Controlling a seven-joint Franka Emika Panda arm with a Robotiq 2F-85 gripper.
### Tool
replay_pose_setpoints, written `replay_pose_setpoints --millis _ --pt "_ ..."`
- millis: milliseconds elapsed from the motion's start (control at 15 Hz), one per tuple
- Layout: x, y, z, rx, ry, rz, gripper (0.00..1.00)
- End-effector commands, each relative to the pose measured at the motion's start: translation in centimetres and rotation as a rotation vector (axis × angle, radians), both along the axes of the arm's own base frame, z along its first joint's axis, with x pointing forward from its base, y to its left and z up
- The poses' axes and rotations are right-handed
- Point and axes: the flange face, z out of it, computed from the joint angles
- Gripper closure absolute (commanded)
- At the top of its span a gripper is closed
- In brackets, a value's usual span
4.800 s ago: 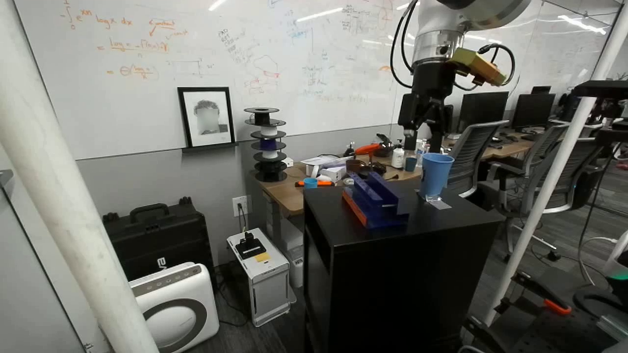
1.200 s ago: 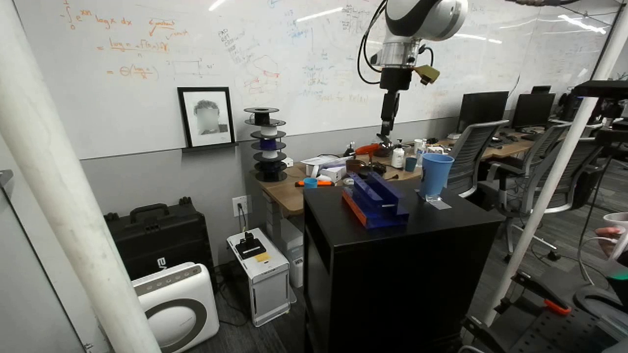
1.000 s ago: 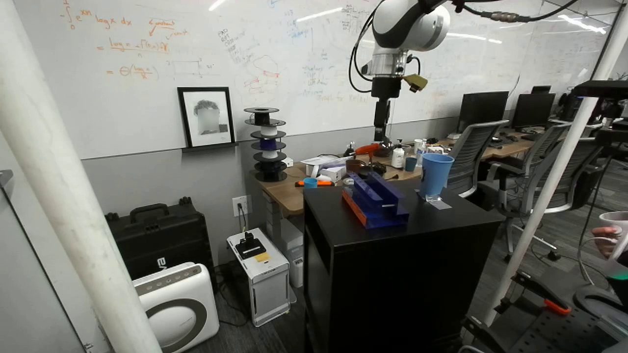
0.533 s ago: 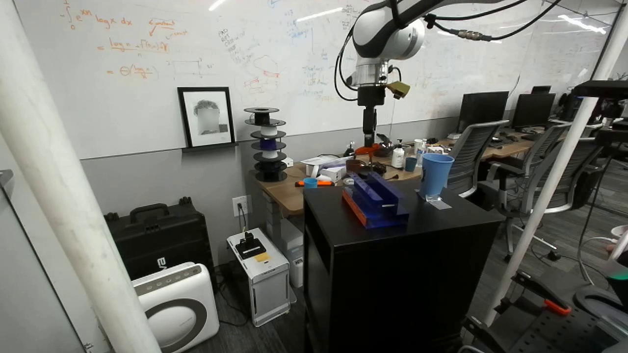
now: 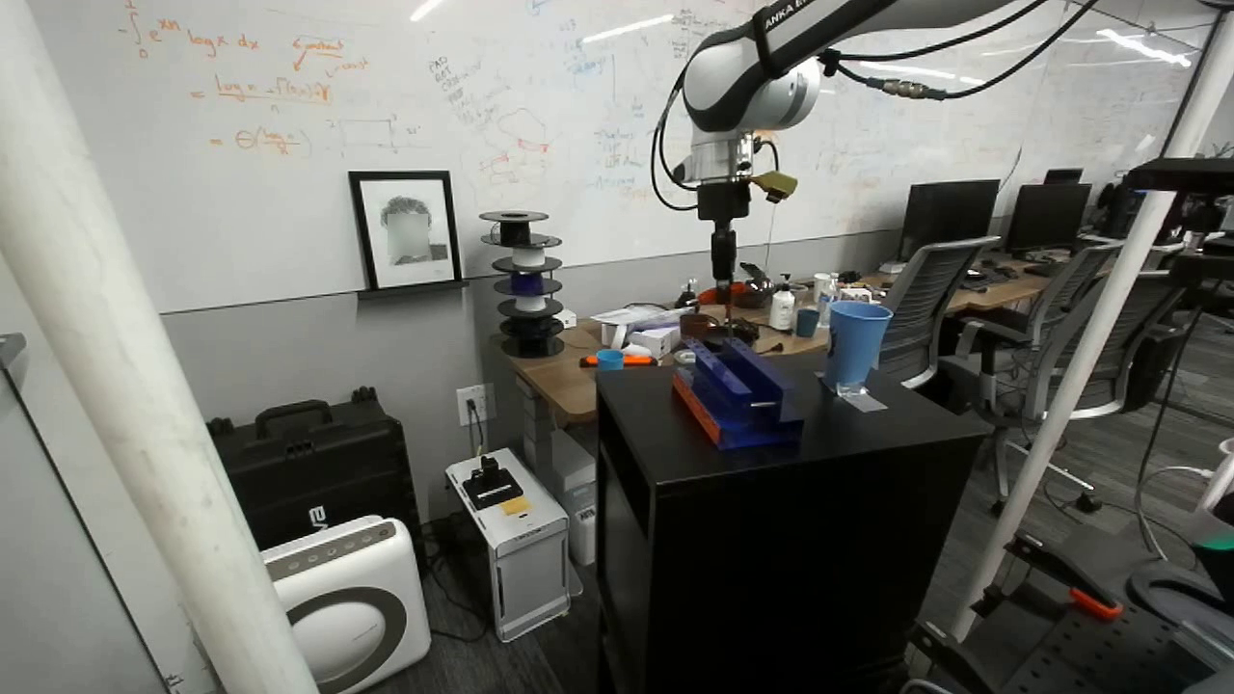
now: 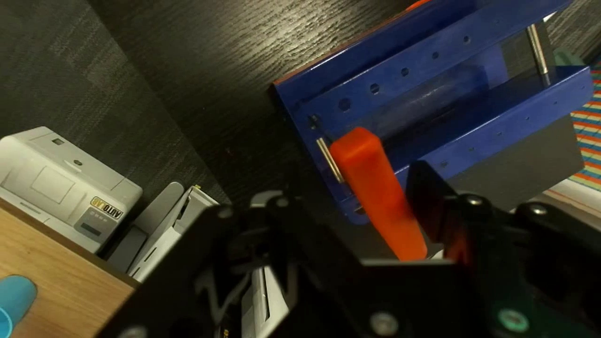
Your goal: Put the orange object inside the blue cup
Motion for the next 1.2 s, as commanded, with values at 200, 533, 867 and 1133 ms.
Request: replay_pose_setpoints --millis 200,533,867,1133 --pt "0.5 0.1 1.6 -0.012 -0.017 0.033 0.93" --pt "0.5 0.3 2.3 -0.007 -0.026 0.044 0.88" --pt "0.1 0.9 3.4 -0.003 -0.041 0.067 0.88" --pt "-0.4 1.2 4.6 0.004 -0.062 0.083 0.88"
